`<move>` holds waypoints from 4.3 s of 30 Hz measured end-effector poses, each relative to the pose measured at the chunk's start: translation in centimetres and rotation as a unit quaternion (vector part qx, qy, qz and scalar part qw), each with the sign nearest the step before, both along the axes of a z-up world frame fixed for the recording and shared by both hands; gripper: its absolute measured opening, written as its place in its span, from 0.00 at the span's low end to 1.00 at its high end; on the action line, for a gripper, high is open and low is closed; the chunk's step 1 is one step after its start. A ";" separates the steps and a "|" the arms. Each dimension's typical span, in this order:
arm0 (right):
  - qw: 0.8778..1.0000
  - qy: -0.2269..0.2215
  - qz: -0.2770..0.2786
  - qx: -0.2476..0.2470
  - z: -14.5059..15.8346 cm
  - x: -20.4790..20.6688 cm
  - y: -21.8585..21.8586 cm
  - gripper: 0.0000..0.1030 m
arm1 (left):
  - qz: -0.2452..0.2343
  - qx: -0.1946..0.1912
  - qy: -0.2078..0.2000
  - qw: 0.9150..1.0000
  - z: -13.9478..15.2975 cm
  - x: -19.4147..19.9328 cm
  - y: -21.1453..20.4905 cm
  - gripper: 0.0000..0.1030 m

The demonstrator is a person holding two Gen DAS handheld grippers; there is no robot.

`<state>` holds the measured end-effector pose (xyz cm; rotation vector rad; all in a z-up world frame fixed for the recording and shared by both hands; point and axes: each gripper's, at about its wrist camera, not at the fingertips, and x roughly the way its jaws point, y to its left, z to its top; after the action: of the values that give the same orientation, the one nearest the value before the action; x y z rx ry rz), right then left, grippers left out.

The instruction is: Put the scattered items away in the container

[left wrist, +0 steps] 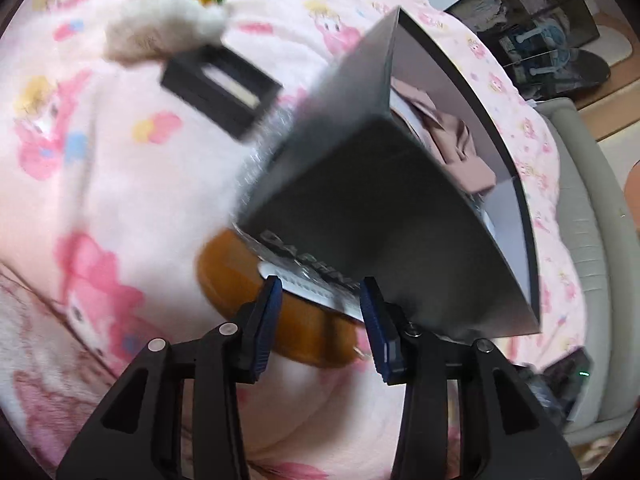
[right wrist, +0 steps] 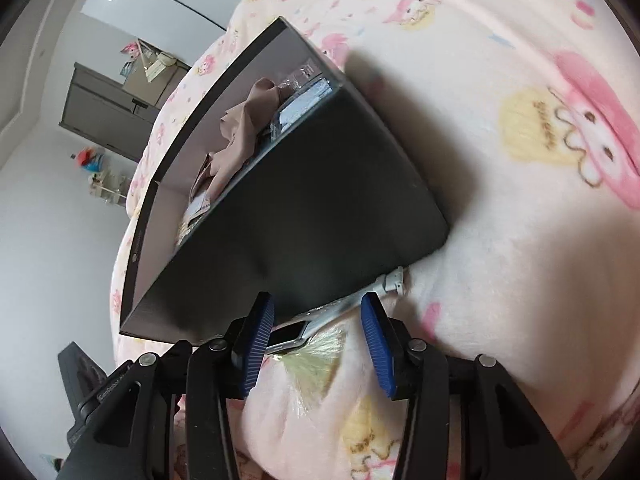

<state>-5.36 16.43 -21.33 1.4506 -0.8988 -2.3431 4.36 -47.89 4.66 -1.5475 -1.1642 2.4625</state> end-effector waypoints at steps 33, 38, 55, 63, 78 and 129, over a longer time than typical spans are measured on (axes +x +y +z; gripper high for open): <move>0.996 0.053 0.071 -0.010 2.8 5.1 1.1 0.03 | -0.125 0.002 0.018 0.992 1.4 2.8 5.6 0.07; 0.996 -0.027 0.081 0.017 -0.4 6.1 1.8 0.07 | -0.129 -0.009 -0.029 0.991 -0.1 2.7 5.4 0.17; 0.998 -0.011 0.026 0.049 -0.7 3.2 1.8 0.28 | -0.085 -0.044 -0.015 0.995 -0.2 0.8 0.8 0.28; 0.998 -0.011 0.027 0.059 -0.7 3.0 1.5 0.28 | -0.096 -0.046 -0.022 0.994 -0.5 1.2 0.6 0.18; 0.999 -0.044 0.013 0.009 -2.6 0.6 0.5 0.33 | -0.110 -0.017 -0.016 0.994 -0.7 1.1 -0.8 0.27; 0.999 0.021 0.032 0.021 1.5 1.9 1.6 0.07 | -0.154 0.086 -0.045 0.983 -2.3 -0.4 2.0 0.35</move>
<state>-3.47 18.04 -19.84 1.4184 -0.7855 -2.3500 3.94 -45.88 2.35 -1.6583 -1.0248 2.0624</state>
